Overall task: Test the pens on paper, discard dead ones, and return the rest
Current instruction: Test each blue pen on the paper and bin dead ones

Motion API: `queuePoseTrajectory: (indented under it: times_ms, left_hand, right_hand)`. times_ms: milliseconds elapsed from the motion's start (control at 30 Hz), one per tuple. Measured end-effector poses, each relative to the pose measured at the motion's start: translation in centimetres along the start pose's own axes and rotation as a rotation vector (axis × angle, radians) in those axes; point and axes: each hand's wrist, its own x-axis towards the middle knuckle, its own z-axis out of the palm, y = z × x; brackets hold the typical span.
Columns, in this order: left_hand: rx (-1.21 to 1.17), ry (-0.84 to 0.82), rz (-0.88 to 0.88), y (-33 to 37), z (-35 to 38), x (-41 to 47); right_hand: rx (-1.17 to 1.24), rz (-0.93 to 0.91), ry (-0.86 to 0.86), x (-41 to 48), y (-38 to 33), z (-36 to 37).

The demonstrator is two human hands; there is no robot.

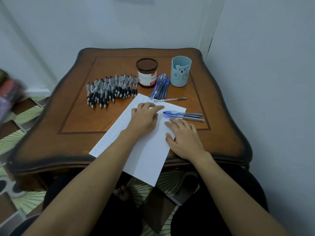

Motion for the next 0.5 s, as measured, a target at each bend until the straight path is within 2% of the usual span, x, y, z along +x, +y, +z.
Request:
queuePoseTrajectory:
  times_ms: [200, 333, 433, 500]
  left_hand:
    - [0.119, -0.060, 0.112, 0.9, 0.3, 2.0]
    - [0.080, -0.028, 0.065, 0.6, 0.3, 1.8]
    - [-0.035, 0.019, 0.005, -0.3, 0.0, 1.4]
    - [-0.179, 0.122, -0.006, -0.9, -0.4, 0.7]
  right_hand:
    - [0.000, -0.004, 0.016, 0.0, 0.1, 0.2]
    - [0.016, -0.007, 0.044, 0.0, 0.0, 0.3]
    - [0.036, -0.008, 0.066, -0.1, 0.0, 0.4]
    - [0.037, -0.007, 0.064, -0.1, 0.0, 0.4]
